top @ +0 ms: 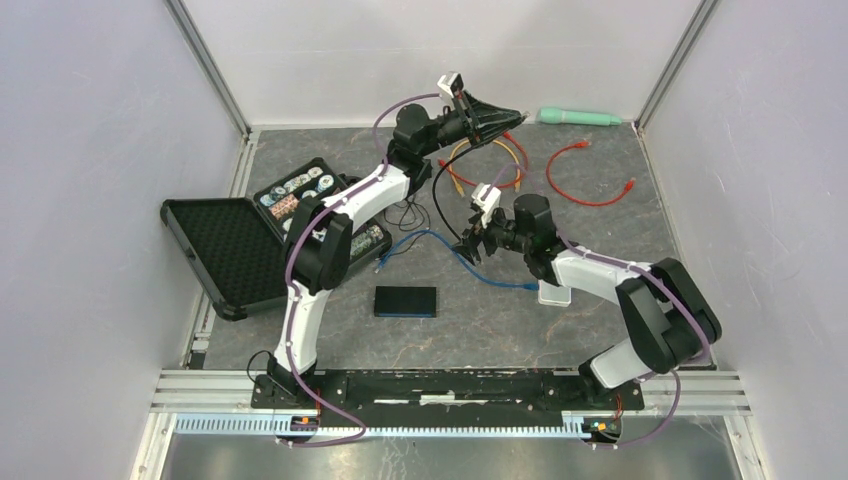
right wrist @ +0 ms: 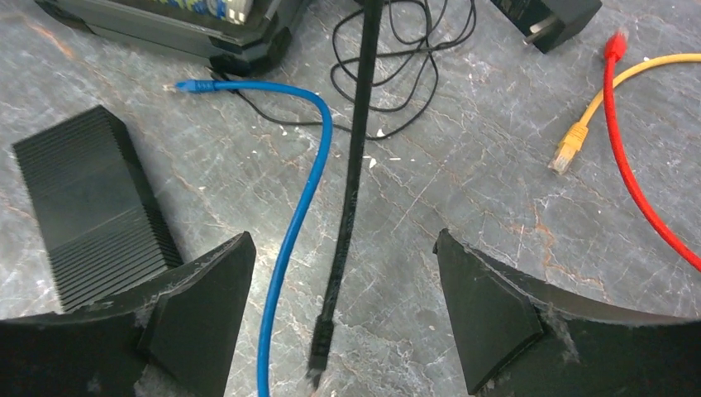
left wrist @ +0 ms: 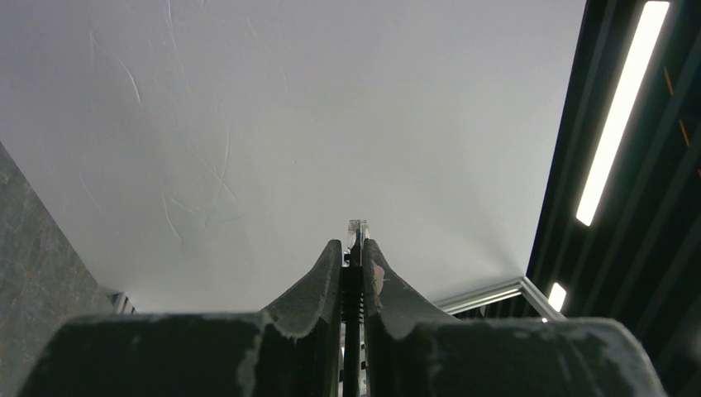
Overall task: Pull the plug from the switch port
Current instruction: Place the connector at the corner of the board.
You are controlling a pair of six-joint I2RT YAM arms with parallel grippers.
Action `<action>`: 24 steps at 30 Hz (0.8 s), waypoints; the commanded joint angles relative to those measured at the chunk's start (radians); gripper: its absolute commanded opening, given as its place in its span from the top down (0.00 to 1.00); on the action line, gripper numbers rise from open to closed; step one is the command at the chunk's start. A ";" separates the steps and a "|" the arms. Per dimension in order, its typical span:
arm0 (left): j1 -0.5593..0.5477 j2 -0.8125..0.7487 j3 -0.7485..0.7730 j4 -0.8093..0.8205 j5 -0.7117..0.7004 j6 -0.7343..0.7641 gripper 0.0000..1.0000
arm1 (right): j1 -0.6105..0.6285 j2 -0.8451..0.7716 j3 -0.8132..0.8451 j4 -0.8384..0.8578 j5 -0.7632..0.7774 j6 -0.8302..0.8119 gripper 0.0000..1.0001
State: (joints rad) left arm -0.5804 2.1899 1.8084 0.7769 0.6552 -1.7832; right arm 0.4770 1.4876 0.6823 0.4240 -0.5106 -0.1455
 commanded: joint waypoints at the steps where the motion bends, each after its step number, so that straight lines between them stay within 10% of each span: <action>1: -0.004 -0.076 -0.003 0.070 -0.007 -0.060 0.98 | 0.024 0.050 0.077 0.016 0.081 -0.049 0.14; 24: -0.001 -0.066 -0.030 0.099 -0.012 -0.098 0.98 | 0.043 0.201 0.175 -0.003 0.062 -0.051 0.45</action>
State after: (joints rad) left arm -0.5800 2.1830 1.7798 0.8204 0.6544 -1.8099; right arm 0.5152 1.6775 0.8219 0.3943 -0.4355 -0.2028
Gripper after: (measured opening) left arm 0.177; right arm 0.567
